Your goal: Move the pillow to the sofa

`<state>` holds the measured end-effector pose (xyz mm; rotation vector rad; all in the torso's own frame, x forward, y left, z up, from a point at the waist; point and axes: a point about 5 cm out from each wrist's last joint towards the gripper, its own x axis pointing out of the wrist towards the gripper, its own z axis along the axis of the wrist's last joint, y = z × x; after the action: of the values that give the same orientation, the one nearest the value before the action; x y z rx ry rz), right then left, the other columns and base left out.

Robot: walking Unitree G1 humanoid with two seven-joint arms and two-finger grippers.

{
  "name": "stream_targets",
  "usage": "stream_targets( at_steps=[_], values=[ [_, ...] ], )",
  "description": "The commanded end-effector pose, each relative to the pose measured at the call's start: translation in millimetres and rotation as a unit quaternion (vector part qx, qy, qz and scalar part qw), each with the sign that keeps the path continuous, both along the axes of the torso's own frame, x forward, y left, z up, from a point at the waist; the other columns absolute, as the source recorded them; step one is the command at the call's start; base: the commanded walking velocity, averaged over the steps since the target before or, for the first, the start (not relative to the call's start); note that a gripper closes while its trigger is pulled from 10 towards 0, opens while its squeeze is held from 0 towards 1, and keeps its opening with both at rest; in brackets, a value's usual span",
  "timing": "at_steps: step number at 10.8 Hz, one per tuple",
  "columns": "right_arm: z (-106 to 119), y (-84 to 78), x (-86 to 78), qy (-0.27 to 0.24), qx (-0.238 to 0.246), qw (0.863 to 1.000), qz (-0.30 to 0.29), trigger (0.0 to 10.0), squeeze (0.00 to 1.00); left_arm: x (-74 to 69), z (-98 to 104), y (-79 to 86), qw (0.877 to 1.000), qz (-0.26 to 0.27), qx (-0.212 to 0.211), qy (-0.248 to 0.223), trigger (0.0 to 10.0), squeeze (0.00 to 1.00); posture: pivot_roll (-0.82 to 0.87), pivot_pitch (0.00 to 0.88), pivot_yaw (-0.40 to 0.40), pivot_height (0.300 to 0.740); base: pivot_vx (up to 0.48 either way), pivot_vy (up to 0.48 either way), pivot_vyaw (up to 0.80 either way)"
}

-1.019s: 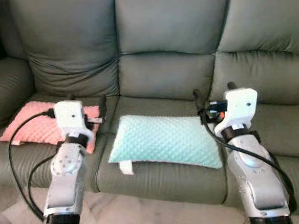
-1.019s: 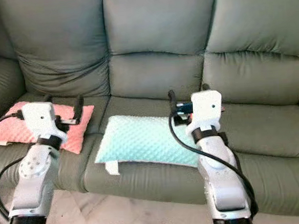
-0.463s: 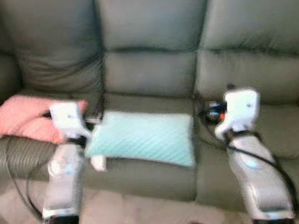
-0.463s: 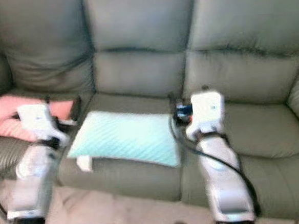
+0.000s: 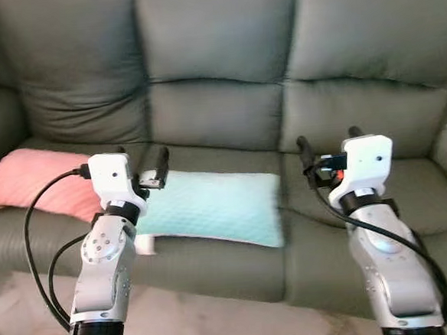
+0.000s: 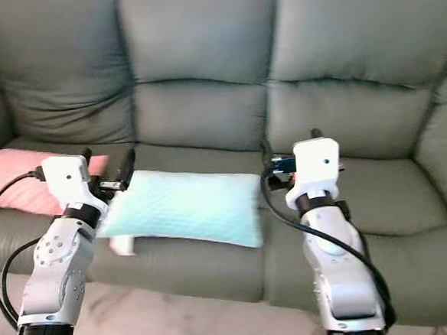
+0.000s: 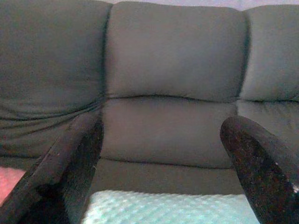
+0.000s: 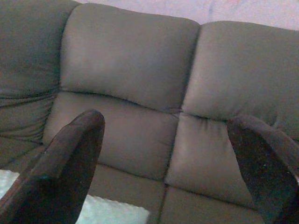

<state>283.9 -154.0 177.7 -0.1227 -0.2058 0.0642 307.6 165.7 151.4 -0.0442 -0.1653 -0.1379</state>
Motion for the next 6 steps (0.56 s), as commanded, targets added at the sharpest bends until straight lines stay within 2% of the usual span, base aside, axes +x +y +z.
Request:
stream_targets(
  at_steps=[1, 2, 6],
  values=[
    [4, 5.5, -0.6, -0.004, 0.004, 1.000, 0.009, 10.0, 0.00, 0.4, 1, 3.8, 1.000, -0.003, 0.005, 0.004, 10.0, 0.00, -0.13, 0.176, 0.021, 0.740, 0.000, 0.480, 0.00],
    [4, 5.8, -0.6, -0.005, 0.005, 1.000, 0.008, 10.0, 0.00, 1.0, -1, 3.0, 1.000, -0.007, 0.006, 0.014, 10.0, 0.00, -0.13, 0.176, 0.023, 0.740, 0.000, 0.480, 0.00],
    [2, 5.6, -0.2, -0.004, 0.006, 1.000, 0.003, 10.0, 0.00, -2.4, -1, -8.8, 0.999, -0.050, 0.017, 0.009, 10.0, 0.00, -0.12, 0.176, 0.026, 0.740, 0.000, 0.000, 0.00]
  ],
)
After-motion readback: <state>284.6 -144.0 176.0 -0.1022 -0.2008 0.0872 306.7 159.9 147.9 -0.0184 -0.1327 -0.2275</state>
